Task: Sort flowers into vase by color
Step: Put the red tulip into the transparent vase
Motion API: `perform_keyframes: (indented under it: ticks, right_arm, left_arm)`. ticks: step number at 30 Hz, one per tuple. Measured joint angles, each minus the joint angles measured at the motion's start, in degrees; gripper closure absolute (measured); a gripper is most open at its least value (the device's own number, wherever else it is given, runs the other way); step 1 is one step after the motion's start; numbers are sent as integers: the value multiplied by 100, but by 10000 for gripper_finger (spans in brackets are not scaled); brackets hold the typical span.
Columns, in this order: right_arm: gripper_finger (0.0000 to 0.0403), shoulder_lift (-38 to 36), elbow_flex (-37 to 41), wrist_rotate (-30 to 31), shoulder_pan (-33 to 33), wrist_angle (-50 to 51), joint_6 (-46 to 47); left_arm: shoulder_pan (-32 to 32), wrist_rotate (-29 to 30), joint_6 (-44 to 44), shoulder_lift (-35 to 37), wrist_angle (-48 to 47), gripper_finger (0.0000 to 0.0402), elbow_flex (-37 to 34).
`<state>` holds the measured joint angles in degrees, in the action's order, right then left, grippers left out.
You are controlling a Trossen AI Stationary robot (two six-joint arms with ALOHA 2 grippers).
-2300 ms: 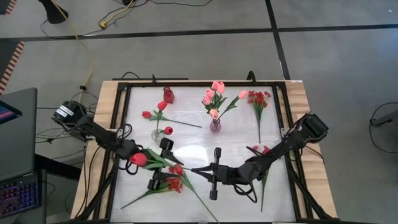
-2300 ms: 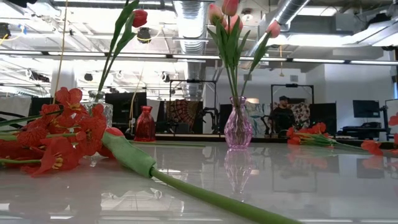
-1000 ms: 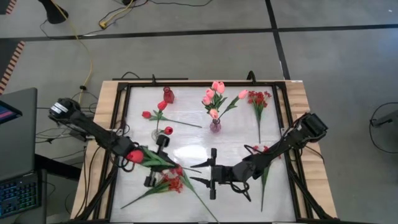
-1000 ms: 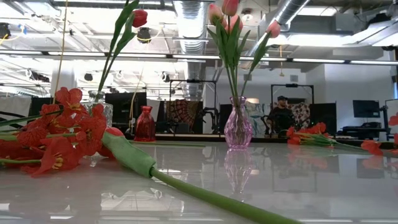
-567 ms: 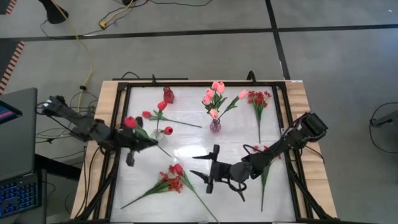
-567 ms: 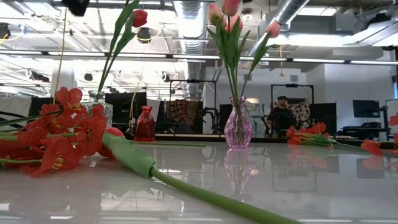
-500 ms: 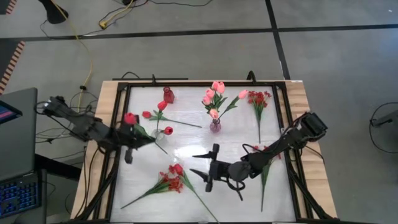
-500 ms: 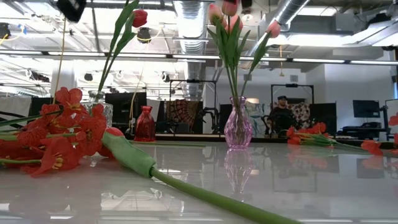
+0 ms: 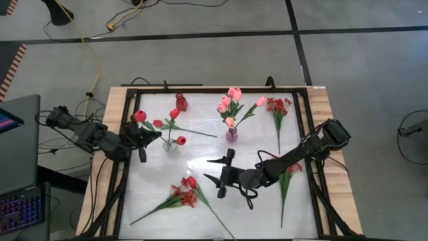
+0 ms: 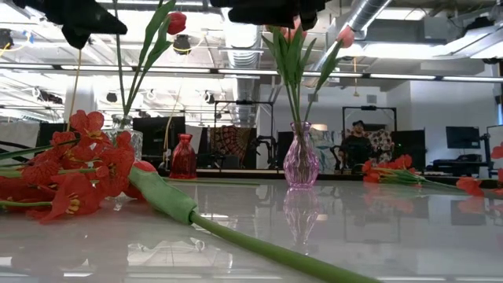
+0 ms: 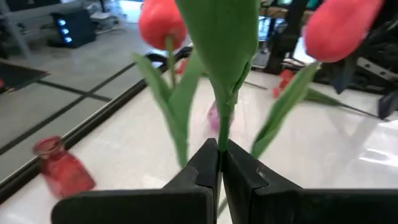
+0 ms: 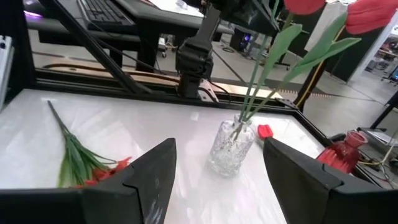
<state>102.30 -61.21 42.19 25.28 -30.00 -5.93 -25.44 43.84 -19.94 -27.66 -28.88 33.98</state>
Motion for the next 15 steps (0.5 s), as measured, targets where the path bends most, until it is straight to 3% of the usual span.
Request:
perform_keyframes:
  ticks: [5,9,15]
  right_arm:
    - [134,0,0,-2,-84,191,-11]
    - [134,0,0,-4,-155,302,-7]
    - [134,0,0,-6,-186,307,-7]
  left_arm:
    - [275,-63,63,0,-73,401,0]
    - [516,-498,148,103,-111,401,19]
    - [661,-799,182,269,-500,401,493]
